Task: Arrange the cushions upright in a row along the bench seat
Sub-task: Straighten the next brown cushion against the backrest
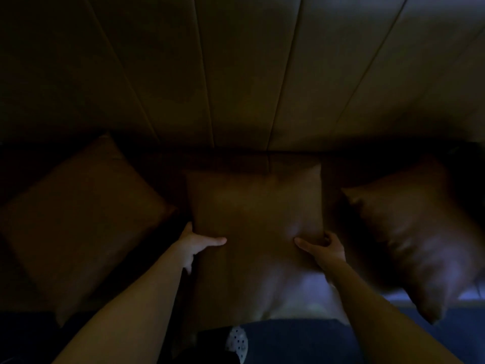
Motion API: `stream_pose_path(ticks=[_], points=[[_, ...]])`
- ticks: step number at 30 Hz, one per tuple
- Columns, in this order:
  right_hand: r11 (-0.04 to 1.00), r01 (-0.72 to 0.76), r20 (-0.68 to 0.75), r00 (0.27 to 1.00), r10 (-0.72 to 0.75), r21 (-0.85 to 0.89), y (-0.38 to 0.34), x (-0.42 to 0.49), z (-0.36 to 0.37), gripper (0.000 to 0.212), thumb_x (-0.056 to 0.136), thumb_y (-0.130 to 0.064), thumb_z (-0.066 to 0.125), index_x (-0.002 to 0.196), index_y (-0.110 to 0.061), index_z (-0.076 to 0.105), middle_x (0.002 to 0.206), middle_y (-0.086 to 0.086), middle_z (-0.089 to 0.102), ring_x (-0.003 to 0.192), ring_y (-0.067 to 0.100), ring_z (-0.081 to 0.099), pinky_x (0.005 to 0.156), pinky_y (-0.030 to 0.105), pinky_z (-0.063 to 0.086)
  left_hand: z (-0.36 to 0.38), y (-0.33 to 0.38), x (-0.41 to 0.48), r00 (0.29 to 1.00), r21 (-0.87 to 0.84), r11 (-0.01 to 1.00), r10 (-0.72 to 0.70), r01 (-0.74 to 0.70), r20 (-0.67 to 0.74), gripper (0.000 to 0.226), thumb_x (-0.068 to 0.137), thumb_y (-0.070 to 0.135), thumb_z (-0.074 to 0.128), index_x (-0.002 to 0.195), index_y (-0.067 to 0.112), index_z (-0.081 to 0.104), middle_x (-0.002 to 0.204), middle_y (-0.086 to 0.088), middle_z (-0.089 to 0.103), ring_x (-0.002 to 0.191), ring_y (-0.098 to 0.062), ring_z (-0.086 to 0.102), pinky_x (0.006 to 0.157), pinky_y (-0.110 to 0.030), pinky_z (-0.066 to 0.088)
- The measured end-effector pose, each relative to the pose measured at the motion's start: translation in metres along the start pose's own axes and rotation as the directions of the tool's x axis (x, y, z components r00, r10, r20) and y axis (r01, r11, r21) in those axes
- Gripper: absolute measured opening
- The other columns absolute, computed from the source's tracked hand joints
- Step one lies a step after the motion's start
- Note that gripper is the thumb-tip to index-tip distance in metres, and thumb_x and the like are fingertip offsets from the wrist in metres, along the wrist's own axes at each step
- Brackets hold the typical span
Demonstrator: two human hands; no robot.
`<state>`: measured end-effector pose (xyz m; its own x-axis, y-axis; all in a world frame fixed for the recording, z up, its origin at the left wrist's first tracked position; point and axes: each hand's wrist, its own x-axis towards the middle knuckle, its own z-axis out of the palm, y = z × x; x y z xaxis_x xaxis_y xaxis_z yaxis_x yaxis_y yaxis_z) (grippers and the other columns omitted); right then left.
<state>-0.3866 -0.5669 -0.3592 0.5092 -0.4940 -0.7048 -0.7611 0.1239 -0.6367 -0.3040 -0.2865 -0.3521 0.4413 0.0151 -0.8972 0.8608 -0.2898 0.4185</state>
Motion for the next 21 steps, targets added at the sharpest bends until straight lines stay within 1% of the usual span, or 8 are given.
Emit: stream_pose_path(ticks=[4,8,10,12,13,15,17,21], points=[[0.997,0.075,0.008,0.997,-0.075,0.027,-0.027,0.012,0.007,0.098,0.067,-0.018,0.087,0.148,-0.013,0.034,0.144,0.015,0.047,0.128,0.036,0.05,0.094,0.044,0.049,-0.005,0.034,0.003,0.995,-0.02,0.995,0.095,-0.096,-0.015,0.125,0.063,0.017,0.09,0.157,0.031,0.008,0.163,-0.008,0.017,0.147,-0.042,0.018,0.107,-0.073,0.02],[0.997,0.076,0.048,0.996,-0.077,0.022,-0.044,0.029,0.03,0.1,0.065,-0.023,0.088,0.148,-0.015,0.033,0.144,0.013,0.047,0.128,0.036,0.05,0.1,0.049,0.049,-0.025,0.058,0.02,0.987,-0.018,0.989,0.147,-0.148,-0.065,0.12,0.067,0.016,0.087,0.157,0.029,0.009,0.162,-0.009,0.019,0.147,-0.041,0.02,0.108,-0.071,0.019],[0.999,0.049,0.085,0.995,-0.05,0.018,-0.05,0.032,0.046,0.108,0.06,-0.027,0.091,0.15,-0.016,0.031,0.144,0.012,0.046,0.128,0.037,0.05,0.1,0.051,0.049,-0.034,0.061,0.03,0.984,-0.02,0.986,0.162,-0.164,-0.076,0.116,0.07,0.017,0.086,0.157,0.029,0.011,0.162,-0.008,0.021,0.146,-0.04,0.022,0.109,-0.068,0.02],[1.0,0.0,0.167,0.986,-0.005,0.029,-0.049,0.036,0.06,0.126,0.046,-0.035,0.094,0.151,-0.018,0.027,0.147,0.013,0.044,0.127,0.039,0.051,0.099,0.054,0.049,-0.039,0.058,0.042,0.982,-0.012,0.985,0.17,-0.171,-0.08,0.11,0.074,0.019,0.083,0.157,0.03,0.011,0.161,-0.008,0.024,0.145,-0.037,0.026,0.11,-0.061,0.024],[0.999,-0.023,0.208,0.978,0.018,0.025,-0.047,0.038,0.067,0.128,0.046,-0.037,0.094,0.152,-0.019,0.024,0.148,0.015,0.042,0.128,0.04,0.05,0.099,0.056,0.048,-0.04,0.055,0.047,0.983,0.0,0.985,0.17,-0.17,-0.074,0.109,0.076,0.02,0.082,0.157,0.031,0.009,0.161,-0.007,0.023,0.145,-0.036,0.027,0.111,-0.058,0.026],[1.0,-0.028,0.234,0.972,0.029,-0.009,-0.041,0.039,0.076,0.118,0.062,-0.031,0.089,0.155,-0.022,0.016,0.152,0.016,0.035,0.134,0.04,0.043,0.104,0.056,0.044,-0.038,0.049,0.054,0.985,0.063,0.986,0.161,-0.157,-0.063,0.113,0.078,0.025,0.081,0.157,0.036,0.0,0.164,-0.006,0.014,0.147,-0.034,0.023,0.113,-0.054,0.026],[0.999,-0.013,0.19,0.981,0.023,-0.051,-0.04,0.039,0.079,0.111,0.07,-0.031,0.084,0.156,-0.024,0.014,0.154,0.015,0.032,0.137,0.039,0.039,0.106,0.056,0.041,-0.038,0.051,0.057,0.986,0.127,0.981,0.153,-0.144,-0.068,0.117,0.077,0.03,0.081,0.156,0.037,-0.004,0.165,-0.005,0.007,0.149,-0.034,0.017,0.116,-0.054,0.024],[0.998,-0.025,0.149,0.988,0.033,-0.055,-0.05,0.034,0.076,0.096,0.074,-0.033,0.08,0.153,-0.018,0.027,0.151,0.015,0.041,0.131,0.038,0.047,0.104,0.051,0.045,-0.038,0.068,0.052,0.991,0.144,0.986,0.098,-0.085,-0.088,0.113,0.08,0.027,0.079,0.156,0.037,-0.003,0.165,-0.006,0.006,0.149,-0.037,0.016,0.113,-0.06,0.021]])
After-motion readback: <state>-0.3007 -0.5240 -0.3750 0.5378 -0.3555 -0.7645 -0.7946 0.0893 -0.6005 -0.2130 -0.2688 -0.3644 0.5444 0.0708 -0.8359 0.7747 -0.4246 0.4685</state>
